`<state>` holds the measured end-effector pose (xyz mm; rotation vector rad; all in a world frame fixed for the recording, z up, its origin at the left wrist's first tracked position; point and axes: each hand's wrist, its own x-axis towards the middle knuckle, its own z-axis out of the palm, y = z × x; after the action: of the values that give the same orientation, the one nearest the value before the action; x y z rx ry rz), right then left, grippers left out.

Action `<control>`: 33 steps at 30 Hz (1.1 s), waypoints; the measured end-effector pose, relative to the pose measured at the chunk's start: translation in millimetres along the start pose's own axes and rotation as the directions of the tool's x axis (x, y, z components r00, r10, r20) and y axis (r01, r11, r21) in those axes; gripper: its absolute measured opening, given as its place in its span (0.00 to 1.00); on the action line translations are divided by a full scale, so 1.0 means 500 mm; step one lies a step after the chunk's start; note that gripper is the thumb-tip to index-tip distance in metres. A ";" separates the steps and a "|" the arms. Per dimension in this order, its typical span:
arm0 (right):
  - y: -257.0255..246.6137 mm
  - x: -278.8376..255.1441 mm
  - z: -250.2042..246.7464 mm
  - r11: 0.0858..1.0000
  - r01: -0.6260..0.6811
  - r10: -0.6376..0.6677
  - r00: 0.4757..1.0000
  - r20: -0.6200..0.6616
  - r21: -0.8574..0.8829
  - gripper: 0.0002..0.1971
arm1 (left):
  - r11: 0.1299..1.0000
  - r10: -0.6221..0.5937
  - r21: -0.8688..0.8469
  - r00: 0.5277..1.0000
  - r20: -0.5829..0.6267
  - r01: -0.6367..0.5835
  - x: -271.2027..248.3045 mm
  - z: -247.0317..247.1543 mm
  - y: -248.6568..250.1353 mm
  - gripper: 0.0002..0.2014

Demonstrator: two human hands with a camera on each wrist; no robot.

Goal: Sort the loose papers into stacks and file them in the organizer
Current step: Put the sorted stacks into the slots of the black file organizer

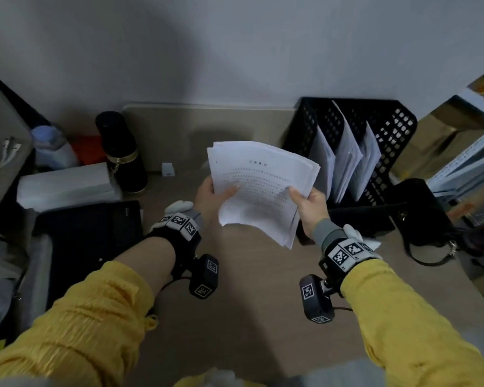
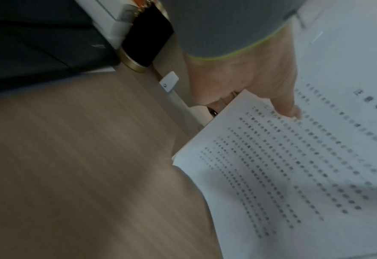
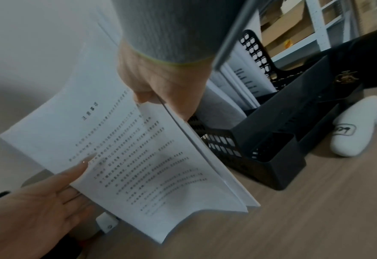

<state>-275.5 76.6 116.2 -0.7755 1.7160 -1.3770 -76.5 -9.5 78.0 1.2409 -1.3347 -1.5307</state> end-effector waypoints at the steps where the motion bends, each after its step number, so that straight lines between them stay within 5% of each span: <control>1: -0.001 0.001 -0.013 1.000 -0.007 0.007 1.000 -0.022 0.023 0.04 | 1.000 0.015 0.015 1.000 0.013 -0.015 0.001 0.016 -0.001 0.27; 11: 0.058 -0.006 -0.075 0.989 -0.145 0.145 0.986 -0.078 0.000 0.17 | 0.988 -0.074 0.141 0.993 0.093 0.060 0.014 0.101 -0.042 0.22; 16: 0.063 -0.005 -0.082 0.988 -0.121 0.117 0.992 -0.042 -0.095 0.10 | 0.971 -0.178 0.166 0.983 0.034 0.170 0.028 0.118 -0.048 0.21; 24: 0.055 -0.008 -0.124 0.989 -0.133 0.140 0.985 -0.104 0.071 0.05 | 0.972 -0.178 0.161 0.983 0.045 0.169 0.019 0.165 -0.031 0.18; 33: 0.031 -0.036 -0.200 0.984 -0.150 0.166 0.968 -0.189 0.096 0.14 | 0.991 -0.126 -0.006 0.941 0.314 0.134 -0.030 0.213 0.010 0.17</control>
<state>-352.5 144.7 114.7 -0.4583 1.8172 -1.4407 -175.8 32.0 84.4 1.1200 -1.4475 -1.8954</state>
